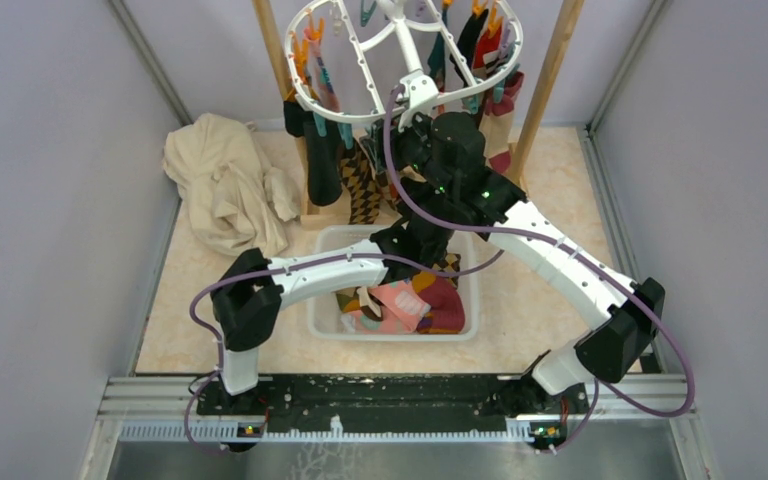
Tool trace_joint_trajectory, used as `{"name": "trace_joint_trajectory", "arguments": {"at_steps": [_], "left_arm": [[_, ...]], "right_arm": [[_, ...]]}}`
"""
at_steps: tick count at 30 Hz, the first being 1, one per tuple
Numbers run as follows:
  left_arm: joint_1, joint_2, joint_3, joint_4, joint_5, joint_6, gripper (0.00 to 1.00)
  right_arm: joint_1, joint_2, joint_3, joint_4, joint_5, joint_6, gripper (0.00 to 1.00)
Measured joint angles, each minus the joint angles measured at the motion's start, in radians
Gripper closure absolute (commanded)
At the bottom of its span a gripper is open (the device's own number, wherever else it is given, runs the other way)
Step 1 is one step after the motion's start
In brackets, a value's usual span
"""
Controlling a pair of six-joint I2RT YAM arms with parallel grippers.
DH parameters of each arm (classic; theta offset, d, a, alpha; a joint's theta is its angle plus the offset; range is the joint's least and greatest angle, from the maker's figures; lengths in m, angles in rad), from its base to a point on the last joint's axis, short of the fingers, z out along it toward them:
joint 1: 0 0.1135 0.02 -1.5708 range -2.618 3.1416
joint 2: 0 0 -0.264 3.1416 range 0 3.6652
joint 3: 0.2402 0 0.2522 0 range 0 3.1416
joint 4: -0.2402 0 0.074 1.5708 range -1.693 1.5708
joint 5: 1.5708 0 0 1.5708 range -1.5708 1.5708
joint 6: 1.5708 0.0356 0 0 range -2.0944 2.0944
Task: Remove the socks clipped to the hanger
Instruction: Remove the sock from the hanger.
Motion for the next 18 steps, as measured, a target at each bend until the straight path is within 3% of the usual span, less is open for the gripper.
{"name": "trace_joint_trajectory", "arguments": {"at_steps": [18], "left_arm": [[-0.089, -0.033, -0.011, 0.06, -0.048, 0.111, 1.0]], "right_arm": [[0.0, 0.0, 0.0, 0.018, 0.001, 0.0, 0.37]]}}
